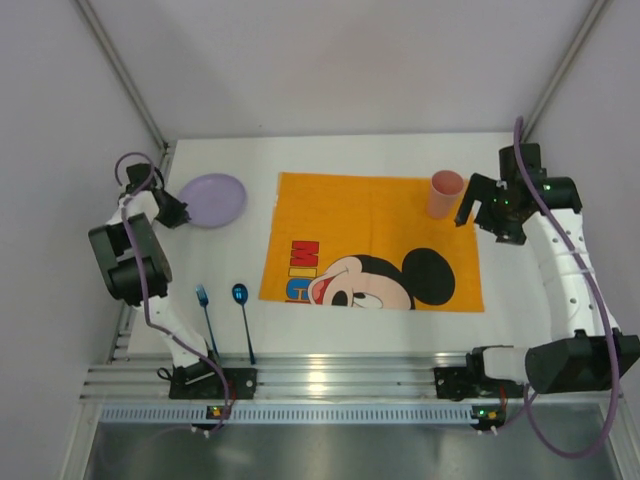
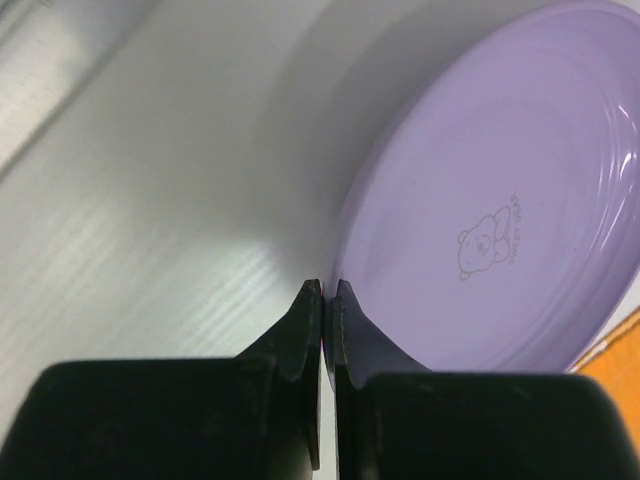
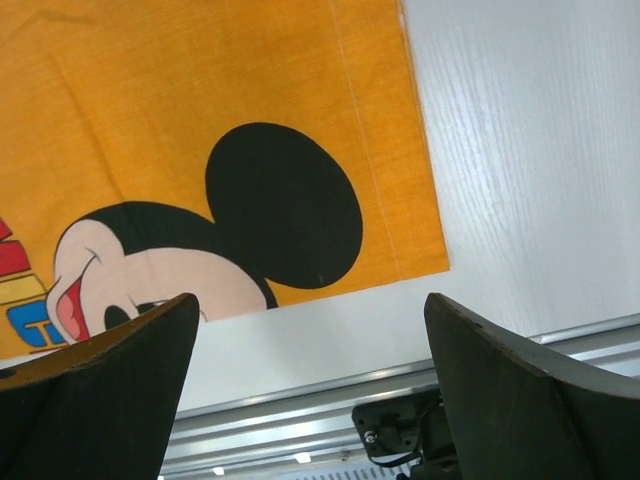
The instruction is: Set the dinner table for one person
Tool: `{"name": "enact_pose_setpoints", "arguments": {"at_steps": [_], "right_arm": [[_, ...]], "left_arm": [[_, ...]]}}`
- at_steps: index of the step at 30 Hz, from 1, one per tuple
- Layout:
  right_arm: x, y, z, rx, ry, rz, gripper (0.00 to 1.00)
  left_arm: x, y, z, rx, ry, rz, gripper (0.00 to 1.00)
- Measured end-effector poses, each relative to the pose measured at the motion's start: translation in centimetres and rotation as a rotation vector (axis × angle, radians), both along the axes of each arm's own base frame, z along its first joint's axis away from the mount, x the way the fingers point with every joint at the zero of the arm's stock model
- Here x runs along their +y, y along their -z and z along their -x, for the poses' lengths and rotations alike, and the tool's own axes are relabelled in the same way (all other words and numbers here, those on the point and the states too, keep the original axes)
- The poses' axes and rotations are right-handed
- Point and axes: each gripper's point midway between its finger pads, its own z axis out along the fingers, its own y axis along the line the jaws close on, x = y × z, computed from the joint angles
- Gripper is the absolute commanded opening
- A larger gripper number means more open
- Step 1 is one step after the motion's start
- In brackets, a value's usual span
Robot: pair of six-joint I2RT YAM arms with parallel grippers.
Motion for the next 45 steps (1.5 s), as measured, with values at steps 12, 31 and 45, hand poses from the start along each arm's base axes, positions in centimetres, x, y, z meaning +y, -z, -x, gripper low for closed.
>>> {"name": "enact_pose_setpoints", "arguments": {"at_steps": [12, 31, 45], "right_arm": [[2.7, -1.0, 3.8, -0.057, -0.055, -0.154, 0.95], [4.1, -1.6, 7.5, -0.081, -0.113, -0.219, 0.95], [4.4, -1.7, 8.4, -0.085, -0.154, -0.184, 0.96]], "left_arm": [[-21.6, -6.6, 1.0, -0.101, 0.495, -0.038, 0.00], [-43.8, -2.4, 6.6, -0.027, 0.882, 0.014, 0.00], [-43.2, -0.4, 6.0, 0.016, 0.828, -0.073, 0.60]]}}
